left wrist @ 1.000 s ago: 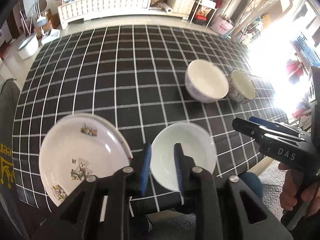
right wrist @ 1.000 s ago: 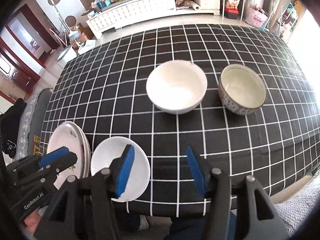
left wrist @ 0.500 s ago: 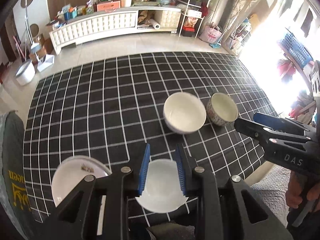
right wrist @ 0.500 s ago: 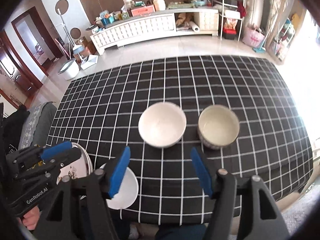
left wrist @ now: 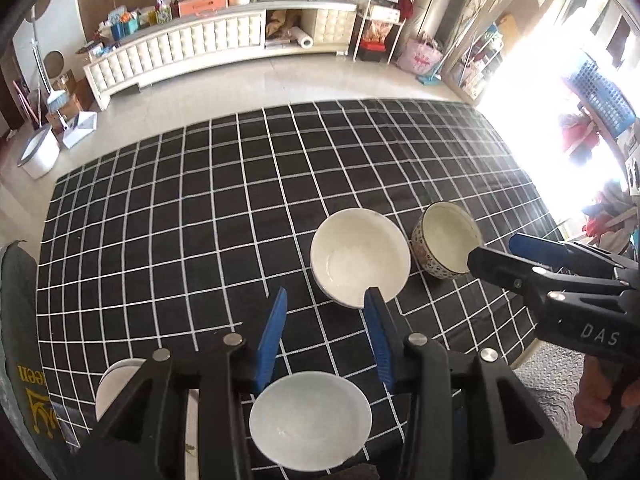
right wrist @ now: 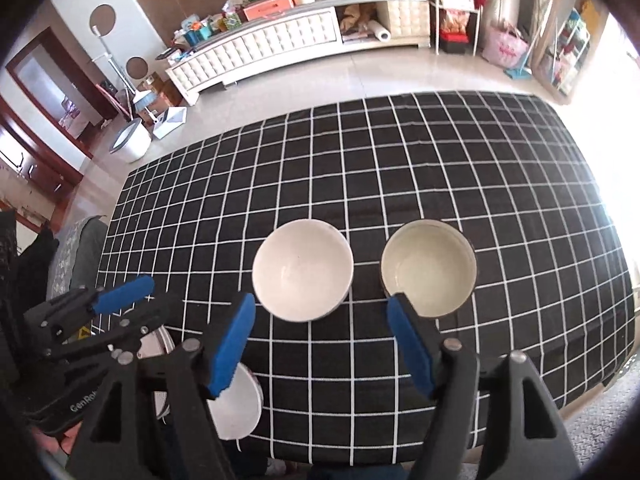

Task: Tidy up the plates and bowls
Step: 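Grasp the rim of the cream bowl with the right tool, then carry the cream bowl and lower it into the white bowl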

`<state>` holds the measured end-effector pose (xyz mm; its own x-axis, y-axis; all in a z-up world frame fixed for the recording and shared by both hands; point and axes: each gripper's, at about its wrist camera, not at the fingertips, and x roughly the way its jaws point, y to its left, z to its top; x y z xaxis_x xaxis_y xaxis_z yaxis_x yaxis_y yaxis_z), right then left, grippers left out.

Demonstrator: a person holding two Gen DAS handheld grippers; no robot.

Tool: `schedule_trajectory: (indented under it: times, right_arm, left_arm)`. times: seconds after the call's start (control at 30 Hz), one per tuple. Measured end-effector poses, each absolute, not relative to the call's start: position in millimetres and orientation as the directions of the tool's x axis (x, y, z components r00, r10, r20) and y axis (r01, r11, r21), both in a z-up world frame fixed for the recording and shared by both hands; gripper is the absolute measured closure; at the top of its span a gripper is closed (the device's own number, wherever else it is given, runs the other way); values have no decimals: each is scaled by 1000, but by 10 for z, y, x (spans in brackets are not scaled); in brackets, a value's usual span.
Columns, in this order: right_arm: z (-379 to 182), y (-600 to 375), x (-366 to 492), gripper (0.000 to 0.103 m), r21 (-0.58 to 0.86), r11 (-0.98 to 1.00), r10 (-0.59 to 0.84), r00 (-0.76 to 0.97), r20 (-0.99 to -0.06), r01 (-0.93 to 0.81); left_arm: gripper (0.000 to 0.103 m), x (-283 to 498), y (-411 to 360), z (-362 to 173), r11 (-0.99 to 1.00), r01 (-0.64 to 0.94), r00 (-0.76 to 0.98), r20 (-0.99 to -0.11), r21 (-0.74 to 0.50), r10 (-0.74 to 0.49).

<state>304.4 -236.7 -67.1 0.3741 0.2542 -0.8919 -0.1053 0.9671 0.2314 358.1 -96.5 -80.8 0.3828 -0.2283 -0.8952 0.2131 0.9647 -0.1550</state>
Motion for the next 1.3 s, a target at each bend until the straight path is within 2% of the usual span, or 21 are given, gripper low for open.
schedule_trajectory:
  times: [0.37,0.47,0.5,0.67,0.8,0.93,1.0,1.17,1.3]
  right_arm:
    - [-1137,-2378,3440,30,294,953,302,260,-917,-72]
    - [-1272,-2338,3522,40,302,950,311,230,-922,-75]
    - [-1333,-2319,3550,46,298,952,307,217,-927,-72]
    - [-1511,-2304,3643,63,297,954,300,184,-936,-45]
    - [-1584,-2282,3673,76,262,963,270,178,-946,-66]
    - [-1608,-2312,3653,84,239,969,247,195,-949,-65]
    - [-1615,-2337,3639,88,228,972,236,197,-951,-66]
    - [-1654,-2357,3597,95,209,976,217,196,-956,-61]
    - [-1664,-2390,3599,95,201,977,211,206,-956,-66]
  left_arm:
    - [65,4065,-989,-1348,960,167,261,-929,-225,-263]
    - [67,4170,-1019,-1517,955,162,228,-932,-248,-281]
    - [70,4200,-1024,-1553,955,160,222,-933,-251,-282]
    - [80,4310,-1065,-1741,953,166,196,-938,-255,-285]
    - [80,4380,-1063,-1810,949,170,194,-935,-266,-297]
    - [93,4435,-1045,-1922,948,165,185,-936,-271,-300]
    - [96,4448,-1058,-1979,950,168,183,-938,-264,-293]
    - [96,4461,-1043,-2031,949,176,191,-937,-260,-292]
    - [96,4448,-1042,-2046,952,186,201,-939,-243,-279]
